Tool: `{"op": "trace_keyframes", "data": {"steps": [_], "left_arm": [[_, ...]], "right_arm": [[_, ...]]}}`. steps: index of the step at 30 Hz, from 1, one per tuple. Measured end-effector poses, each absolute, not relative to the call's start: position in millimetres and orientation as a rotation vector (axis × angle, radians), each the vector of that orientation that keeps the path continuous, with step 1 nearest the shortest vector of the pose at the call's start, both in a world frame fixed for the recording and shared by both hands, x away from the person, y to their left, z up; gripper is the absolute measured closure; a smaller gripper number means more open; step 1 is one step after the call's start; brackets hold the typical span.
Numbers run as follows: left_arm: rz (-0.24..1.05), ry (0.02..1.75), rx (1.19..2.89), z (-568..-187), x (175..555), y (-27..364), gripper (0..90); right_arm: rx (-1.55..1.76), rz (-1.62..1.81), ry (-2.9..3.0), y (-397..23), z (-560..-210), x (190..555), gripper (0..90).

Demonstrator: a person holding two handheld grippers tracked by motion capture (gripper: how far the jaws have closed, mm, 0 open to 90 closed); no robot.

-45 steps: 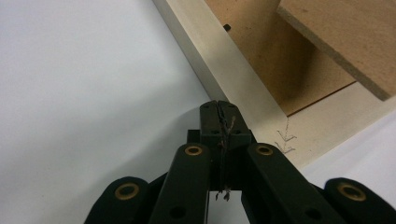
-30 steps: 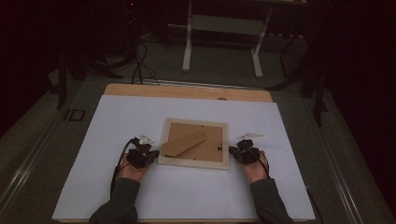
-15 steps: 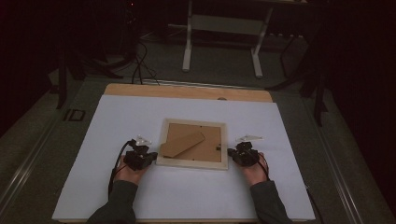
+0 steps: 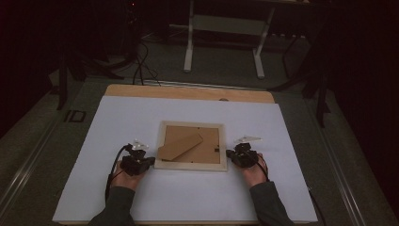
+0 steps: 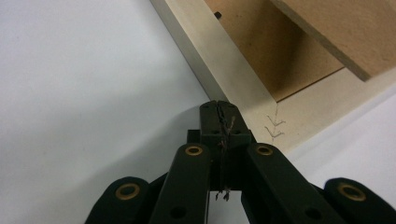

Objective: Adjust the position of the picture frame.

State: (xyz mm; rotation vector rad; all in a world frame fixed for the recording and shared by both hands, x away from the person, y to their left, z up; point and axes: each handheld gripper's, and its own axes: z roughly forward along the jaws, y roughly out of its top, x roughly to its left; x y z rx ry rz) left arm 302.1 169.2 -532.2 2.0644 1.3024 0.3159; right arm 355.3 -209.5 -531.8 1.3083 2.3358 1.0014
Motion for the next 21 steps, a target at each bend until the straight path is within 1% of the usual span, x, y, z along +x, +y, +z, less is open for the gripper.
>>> {"op": "trace_keyframes", "data": {"steps": [17,21], "left_arm": [[0.302,1.341,2.045,-532,299,180,90.0],[0.318,1.344,2.051,-531,299,179,90.0]], "right_arm": [[1.275,1.005,2.355,-198,-532,357,90.0],[1.28,1.012,2.356,-198,-532,358,90.0]]}}
